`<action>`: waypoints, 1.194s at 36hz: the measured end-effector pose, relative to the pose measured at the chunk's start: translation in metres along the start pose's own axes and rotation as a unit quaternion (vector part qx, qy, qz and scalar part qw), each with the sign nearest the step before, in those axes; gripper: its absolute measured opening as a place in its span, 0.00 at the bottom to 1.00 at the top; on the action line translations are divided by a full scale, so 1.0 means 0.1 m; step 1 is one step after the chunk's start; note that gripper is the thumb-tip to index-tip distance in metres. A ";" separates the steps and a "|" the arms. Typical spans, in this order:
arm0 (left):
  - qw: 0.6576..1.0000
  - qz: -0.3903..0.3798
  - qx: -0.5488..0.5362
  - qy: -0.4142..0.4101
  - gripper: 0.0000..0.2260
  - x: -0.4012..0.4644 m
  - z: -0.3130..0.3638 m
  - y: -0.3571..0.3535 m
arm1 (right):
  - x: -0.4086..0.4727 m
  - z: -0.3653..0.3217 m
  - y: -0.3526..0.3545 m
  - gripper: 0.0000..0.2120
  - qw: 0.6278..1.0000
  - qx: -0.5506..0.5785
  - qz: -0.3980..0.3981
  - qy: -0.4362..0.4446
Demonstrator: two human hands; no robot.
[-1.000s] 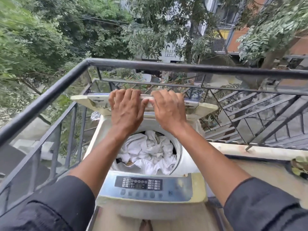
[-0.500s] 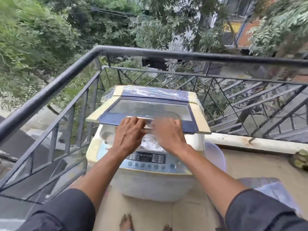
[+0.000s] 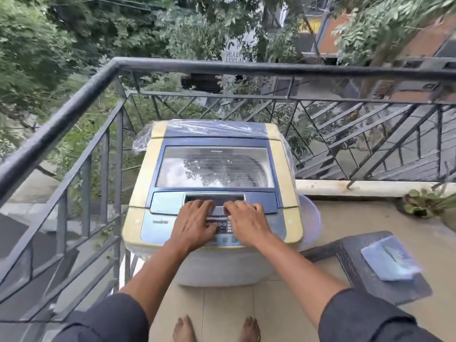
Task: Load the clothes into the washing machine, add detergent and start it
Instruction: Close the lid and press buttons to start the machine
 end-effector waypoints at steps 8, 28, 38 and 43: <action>0.997 0.014 -0.037 -0.064 0.28 -0.10 -0.16 -0.14 | -0.09 0.03 -0.16 0.21 0.995 0.096 -0.001 -0.039; 0.993 -0.011 -0.112 -0.038 0.32 -0.18 -0.21 -0.29 | -0.57 0.09 -0.26 0.25 0.997 0.045 0.017 -0.061; 0.932 -0.086 -0.352 -0.014 0.23 -0.09 0.11 -0.05 | -1.00 0.30 -0.29 0.27 0.990 -0.038 0.026 -0.137; 0.878 -0.151 -0.454 0.016 0.29 0.07 0.17 -0.06 | -1.11 0.36 -0.25 0.27 0.982 -0.064 0.036 -0.174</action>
Point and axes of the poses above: each hand's wrist, its own x-axis towards the middle knuckle, its own y-axis out of the back of the hand, z = x × y, the point moved 5 cm from there along x, towards the middle knuckle, and after that the axes turned 8 degrees about y, right-handed, at the moved point
